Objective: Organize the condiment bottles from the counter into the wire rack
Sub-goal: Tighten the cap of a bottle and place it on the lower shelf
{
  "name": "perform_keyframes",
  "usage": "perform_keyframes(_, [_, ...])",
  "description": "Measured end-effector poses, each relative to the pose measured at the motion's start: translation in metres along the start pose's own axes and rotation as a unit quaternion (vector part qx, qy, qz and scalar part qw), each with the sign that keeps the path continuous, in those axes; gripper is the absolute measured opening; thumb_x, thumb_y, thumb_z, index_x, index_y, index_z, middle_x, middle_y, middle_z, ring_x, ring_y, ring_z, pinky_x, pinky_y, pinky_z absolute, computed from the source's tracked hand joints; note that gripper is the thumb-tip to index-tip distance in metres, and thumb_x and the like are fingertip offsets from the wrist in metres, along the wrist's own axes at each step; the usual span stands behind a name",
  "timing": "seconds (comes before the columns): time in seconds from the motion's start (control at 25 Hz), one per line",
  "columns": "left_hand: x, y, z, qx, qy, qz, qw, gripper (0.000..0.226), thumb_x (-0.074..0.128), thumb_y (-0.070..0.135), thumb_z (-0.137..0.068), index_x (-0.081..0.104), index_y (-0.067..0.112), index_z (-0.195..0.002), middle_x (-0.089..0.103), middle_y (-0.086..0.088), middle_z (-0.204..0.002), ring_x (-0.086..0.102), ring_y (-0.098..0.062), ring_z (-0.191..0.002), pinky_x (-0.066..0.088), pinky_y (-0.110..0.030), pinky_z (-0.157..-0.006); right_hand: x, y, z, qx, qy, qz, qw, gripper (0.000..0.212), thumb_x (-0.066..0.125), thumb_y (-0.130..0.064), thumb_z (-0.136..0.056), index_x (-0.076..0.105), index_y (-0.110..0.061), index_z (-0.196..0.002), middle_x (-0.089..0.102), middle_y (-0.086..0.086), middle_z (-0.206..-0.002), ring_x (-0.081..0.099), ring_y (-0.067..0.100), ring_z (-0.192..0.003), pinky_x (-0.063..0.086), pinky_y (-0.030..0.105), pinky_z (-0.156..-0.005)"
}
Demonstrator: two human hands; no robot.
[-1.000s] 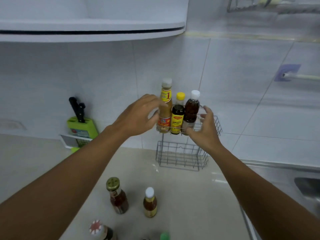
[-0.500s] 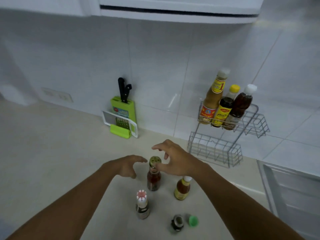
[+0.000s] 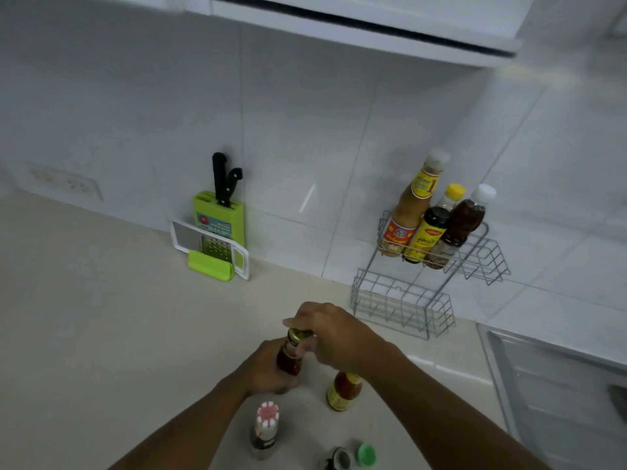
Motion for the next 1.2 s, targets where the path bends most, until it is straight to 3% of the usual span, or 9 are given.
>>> perform_keyframes(0.12, [-0.024, 0.03, 0.002, 0.055, -0.014, -0.036, 0.998, 0.041, 0.078, 0.012, -0.058, 0.064, 0.038, -0.086, 0.069, 0.007, -0.076, 0.066, -0.007, -0.069, 0.054, -0.028, -0.064, -0.037, 0.003, 0.01, -0.044, 0.008, 0.008, 0.999, 0.05, 0.075, 0.001, -0.085, 0.069, -0.013, -0.133, 0.069, 0.005, -0.133, 0.061, 0.02, -0.122, 0.053, 0.037, -0.098])
perform_keyframes(0.36, [-0.073, 0.121, 0.013, 0.11, -0.133, -0.036, 0.984, 0.042, 0.075, 0.003, -0.055, 0.066, 0.03, -0.087, 0.073, -0.005, -0.084, 0.07, -0.016, -0.079, 0.057, -0.032, -0.073, -0.118, -0.017, 0.028, -0.027, 0.117, 0.097, 0.988, 0.048, 0.05, -0.062, -0.093, 0.061, -0.021, -0.116, 0.072, 0.0, -0.099, 0.062, 0.018, -0.078, 0.055, 0.037, -0.069])
perform_keyframes(0.56, [-0.071, 0.181, 0.026, 0.155, -0.19, 0.085, 0.966, 0.032, 0.074, -0.006, -0.066, 0.064, 0.017, -0.086, 0.069, -0.012, -0.075, 0.066, -0.027, -0.071, 0.055, -0.037, -0.071, -0.153, -0.036, 0.025, 0.002, 0.202, 0.098, 0.975, 0.029, 0.029, -0.047, -0.095, 0.042, -0.022, -0.099, 0.061, 0.002, -0.069, 0.055, 0.032, -0.064, 0.041, 0.04, -0.058])
perform_keyframes(0.72, [-0.061, 0.194, 0.021, 0.161, 0.137, -0.046, 0.976, 0.02, 0.076, 0.029, -0.064, 0.06, 0.029, -0.076, 0.066, 0.006, -0.062, 0.063, -0.014, -0.058, 0.056, -0.042, -0.061, -0.16, -0.037, 0.02, 0.143, 0.232, 0.109, 0.956, 0.023, 0.034, -0.044, -0.096, 0.042, -0.023, -0.101, 0.054, 0.0, -0.066, 0.052, 0.03, -0.065, 0.031, 0.037, -0.053])
perform_keyframes(0.84, [-0.044, 0.197, 0.019, 0.149, 0.333, -0.253, 0.896, 0.028, 0.064, 0.048, -0.058, 0.054, 0.038, -0.083, 0.059, 0.01, -0.057, 0.055, -0.01, -0.054, 0.043, -0.026, -0.047, -0.155, -0.034, 0.025, 0.238, 0.253, 0.027, 0.938, 0.027, 0.035, -0.042, -0.096, 0.044, -0.018, -0.104, 0.064, 0.007, -0.081, 0.06, 0.032, -0.076, 0.047, 0.04, -0.059])
perform_keyframes(0.92, [-0.045, 0.197, 0.018, 0.145, 0.271, -0.251, 0.918, 0.028, 0.064, 0.047, -0.056, 0.055, 0.039, -0.081, 0.061, 0.008, -0.058, 0.056, -0.008, -0.053, 0.042, -0.026, -0.046, -0.153, -0.028, 0.038, 0.229, 0.22, -0.037, 0.948, 0.03, 0.036, -0.041, -0.098, 0.047, -0.018, -0.113, 0.068, 0.009, -0.093, 0.064, 0.03, -0.085, 0.055, 0.045, -0.073])
perform_keyframes(1.0, [-0.057, 0.203, 0.015, 0.135, 0.066, -0.146, 0.978, 0.026, 0.074, 0.035, -0.057, 0.062, 0.032, -0.08, 0.068, 0.004, -0.065, 0.064, -0.009, -0.057, 0.056, -0.036, -0.054, -0.156, -0.025, 0.05, 0.194, 0.184, -0.069, 0.961, 0.036, 0.035, -0.04, -0.098, 0.05, -0.023, -0.126, 0.069, 0.005, -0.096, 0.064, 0.027, -0.092, 0.055, 0.043, -0.079])
perform_keyframes(1.08, [-0.06, 0.21, 0.016, 0.119, -0.118, -0.044, 0.985, 0.022, 0.079, 0.02, -0.061, 0.067, 0.024, -0.079, 0.07, 0.0, -0.07, 0.069, -0.014, -0.064, 0.061, -0.038, -0.065, -0.156, -0.028, 0.055, 0.17, 0.204, -0.009, 0.964, 0.039, 0.032, -0.038, -0.096, 0.051, -0.027, -0.128, 0.066, 0.002, -0.087, 0.062, 0.026, -0.088, 0.049, 0.039, -0.072])
perform_keyframes(1.2, [-0.042, 0.216, 0.013, 0.141, 0.012, -0.079, 0.987, 0.018, 0.075, 0.029, -0.056, 0.062, 0.034, -0.069, 0.067, 0.008, -0.062, 0.064, -0.007, -0.056, 0.056, -0.034, -0.06, -0.153, -0.031, 0.053, 0.233, 0.291, 0.115, 0.921, 0.032, 0.031, -0.037, -0.098, 0.055, -0.018, -0.105, 0.063, 0.006, -0.083, 0.058, 0.03, -0.073, 0.043, 0.037, -0.061])
Point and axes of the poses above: each hand's wrist, its own z-axis away from the middle knuckle, its own x-axis out of the palm, y = z × x, the point moved 1 cm from there along -z, towards the middle knuckle
